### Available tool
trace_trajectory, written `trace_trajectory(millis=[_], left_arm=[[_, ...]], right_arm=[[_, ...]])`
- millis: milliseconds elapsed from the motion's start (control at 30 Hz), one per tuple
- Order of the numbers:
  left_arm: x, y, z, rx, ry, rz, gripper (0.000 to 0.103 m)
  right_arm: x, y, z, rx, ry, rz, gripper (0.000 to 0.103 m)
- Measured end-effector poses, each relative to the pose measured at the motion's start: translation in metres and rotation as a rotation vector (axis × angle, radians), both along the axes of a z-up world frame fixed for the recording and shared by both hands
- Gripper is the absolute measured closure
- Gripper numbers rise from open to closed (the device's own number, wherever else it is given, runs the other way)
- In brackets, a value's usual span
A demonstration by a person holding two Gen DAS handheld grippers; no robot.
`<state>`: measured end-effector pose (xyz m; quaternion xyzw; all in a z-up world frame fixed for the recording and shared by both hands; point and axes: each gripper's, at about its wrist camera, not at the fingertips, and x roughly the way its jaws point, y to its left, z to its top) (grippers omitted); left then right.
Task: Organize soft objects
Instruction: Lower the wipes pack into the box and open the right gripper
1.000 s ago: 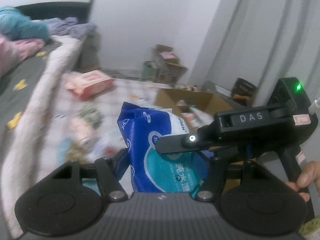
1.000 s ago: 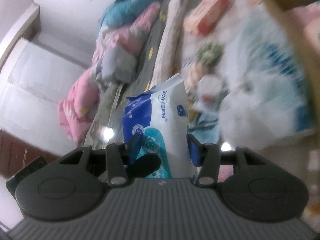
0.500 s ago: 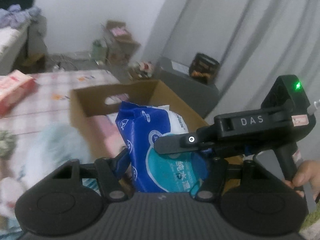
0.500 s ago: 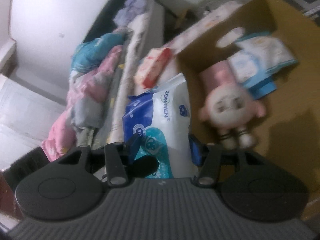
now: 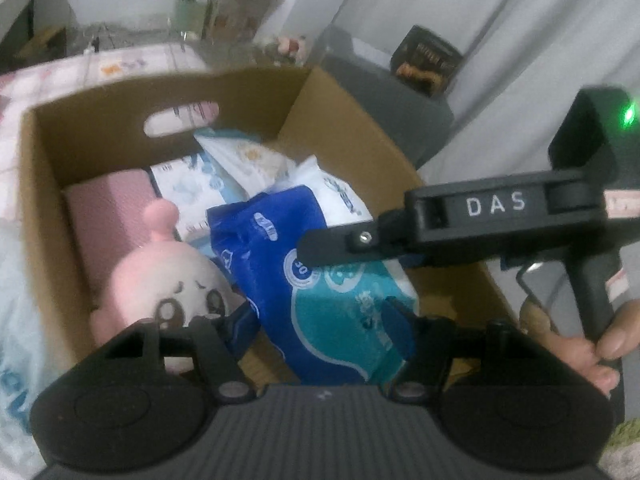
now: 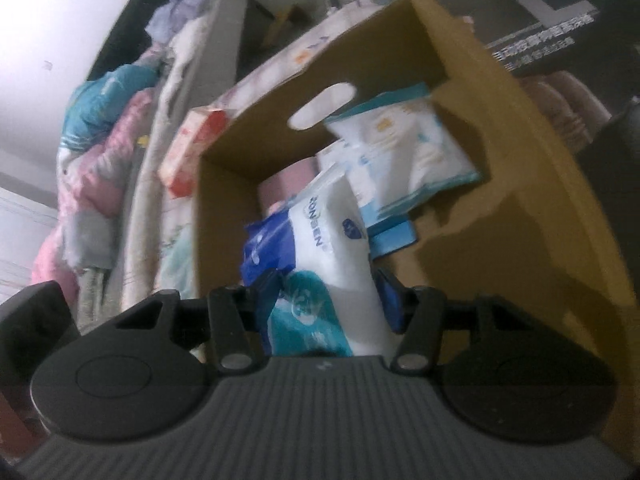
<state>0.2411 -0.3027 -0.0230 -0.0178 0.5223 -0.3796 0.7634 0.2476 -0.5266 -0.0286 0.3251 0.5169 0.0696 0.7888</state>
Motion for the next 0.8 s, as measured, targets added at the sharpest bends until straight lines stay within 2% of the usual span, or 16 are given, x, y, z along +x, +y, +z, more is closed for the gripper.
trace_trajectory(millis=[100, 167, 233, 333, 467, 800], left_arm=[[0.010, -0.014, -0.020, 0.053, 0.041, -0.004, 0.036], [0.016, -0.024, -0.034, 0.116, 0.063, -0.012, 0.038], [0.016, -0.030, -0.039, 0.153, 0.049, -0.017, 0.039], [0.018, -0.030, -0.038, 0.145, 0.052, -0.028, 0.038], [0.017, -0.019, -0.032, 0.119, 0.048, -0.017, 0.037], [-0.006, 0.020, 0.019, 0.036, -0.043, 0.011, 0.032]], right_arm=[[0.013, -0.004, -0.013, -0.053, 0.018, 0.032, 0.049], [0.022, -0.003, -0.026, -0.082, 0.048, 0.058, 0.049], [0.028, -0.003, -0.041, -0.097, 0.086, 0.058, 0.049], [0.032, -0.002, -0.053, -0.138, 0.106, 0.065, 0.049], [0.032, -0.006, -0.054, -0.138, 0.093, 0.047, 0.049], [0.018, -0.013, -0.043, -0.118, 0.041, -0.008, 0.050]])
